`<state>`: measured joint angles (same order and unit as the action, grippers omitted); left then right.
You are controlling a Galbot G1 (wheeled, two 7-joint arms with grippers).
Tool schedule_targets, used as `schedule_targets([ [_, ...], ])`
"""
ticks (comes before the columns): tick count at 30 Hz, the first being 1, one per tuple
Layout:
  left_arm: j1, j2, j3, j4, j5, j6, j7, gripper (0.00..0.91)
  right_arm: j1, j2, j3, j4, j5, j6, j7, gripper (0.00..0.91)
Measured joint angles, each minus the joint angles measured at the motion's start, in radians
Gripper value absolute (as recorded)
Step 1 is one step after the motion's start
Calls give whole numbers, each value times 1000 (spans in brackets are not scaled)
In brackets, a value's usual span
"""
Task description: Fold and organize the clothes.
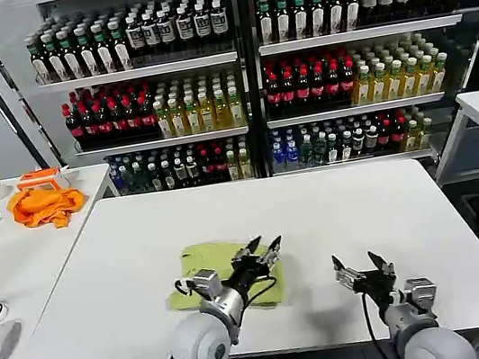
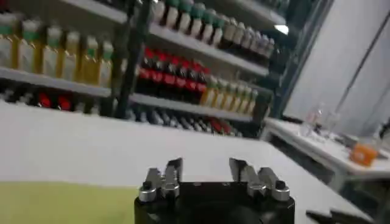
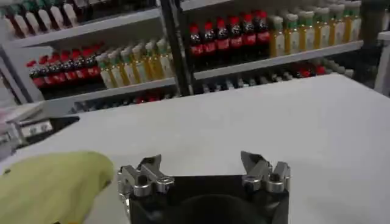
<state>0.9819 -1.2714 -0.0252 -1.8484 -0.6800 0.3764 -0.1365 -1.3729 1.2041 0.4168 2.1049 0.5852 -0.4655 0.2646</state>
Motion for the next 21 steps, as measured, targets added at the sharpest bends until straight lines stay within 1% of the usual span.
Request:
schedule_targets([
  [7, 63, 28, -99, -37, 20, -63, -14, 907, 98, 32, -109, -54, 35, -9, 19, 907],
  [12, 128, 38, -190, -71, 29, -90, -21, 907, 179, 75, -183, -119, 89, -24, 38, 907],
  [15, 171, 43, -238, -92, 36, -104, -21, 907, 224, 104, -211, -167, 129, -33, 50, 907],
  [16, 186, 44, -253, -99, 39, -108, -21, 907, 240, 114, -219, -183, 146, -37, 55, 867],
  [17, 199, 44, -266, -105, 41, -111, -22, 907, 254, 125, -226, -200, 161, -40, 59, 675],
  [18, 211, 44, -277, -112, 44, -114, -23, 907, 268, 135, -232, -216, 176, -42, 63, 504],
  [19, 223, 44, -289, -118, 46, -116, -25, 907, 282, 147, -239, -234, 190, -43, 66, 121],
  [20, 234, 44, -298, -123, 49, -117, -25, 907, 295, 157, -242, -250, 203, -43, 69, 60],
  [21, 244, 44, -306, -128, 50, -119, -26, 907, 307, 167, -246, -265, 215, -43, 72, 20],
])
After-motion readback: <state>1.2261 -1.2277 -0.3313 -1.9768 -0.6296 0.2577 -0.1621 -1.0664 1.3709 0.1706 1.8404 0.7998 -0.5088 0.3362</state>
